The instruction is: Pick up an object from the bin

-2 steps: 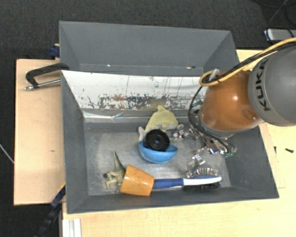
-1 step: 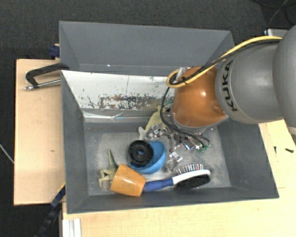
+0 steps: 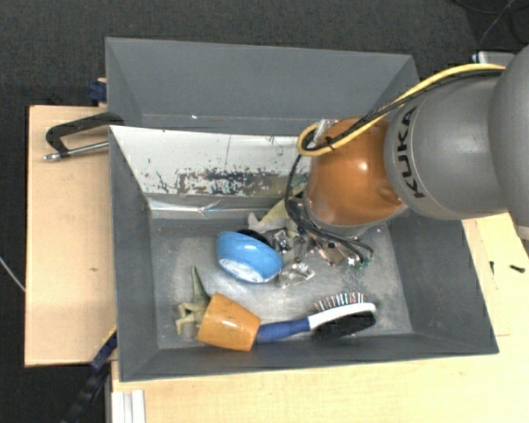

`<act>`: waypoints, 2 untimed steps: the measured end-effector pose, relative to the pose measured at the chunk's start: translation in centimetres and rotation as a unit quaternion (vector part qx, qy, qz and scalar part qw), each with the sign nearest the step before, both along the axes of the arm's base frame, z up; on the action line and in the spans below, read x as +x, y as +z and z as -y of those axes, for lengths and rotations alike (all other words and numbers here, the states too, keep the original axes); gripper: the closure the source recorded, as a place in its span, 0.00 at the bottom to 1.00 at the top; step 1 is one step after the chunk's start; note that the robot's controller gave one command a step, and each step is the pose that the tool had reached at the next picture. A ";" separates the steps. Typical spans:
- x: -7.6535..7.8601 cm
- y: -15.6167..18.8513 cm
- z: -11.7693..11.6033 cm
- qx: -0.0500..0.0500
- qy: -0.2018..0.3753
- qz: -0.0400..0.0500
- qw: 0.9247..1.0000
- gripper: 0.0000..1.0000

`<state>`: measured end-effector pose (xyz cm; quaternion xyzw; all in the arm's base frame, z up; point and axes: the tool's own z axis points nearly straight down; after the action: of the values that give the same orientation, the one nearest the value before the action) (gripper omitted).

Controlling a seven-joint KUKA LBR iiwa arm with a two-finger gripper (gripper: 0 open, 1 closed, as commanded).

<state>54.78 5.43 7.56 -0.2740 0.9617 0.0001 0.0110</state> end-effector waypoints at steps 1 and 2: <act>1.3 17.6 2.5 -0.003 0.064 -0.002 0.998 1.00; 1.1 17.1 2.4 -0.003 0.064 -0.007 0.998 0.00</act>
Offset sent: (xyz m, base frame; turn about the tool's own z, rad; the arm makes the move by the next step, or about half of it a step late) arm 0.0101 -0.0250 0.1699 -0.1308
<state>55.93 3.03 24.69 -0.3353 0.9421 0.0000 0.0034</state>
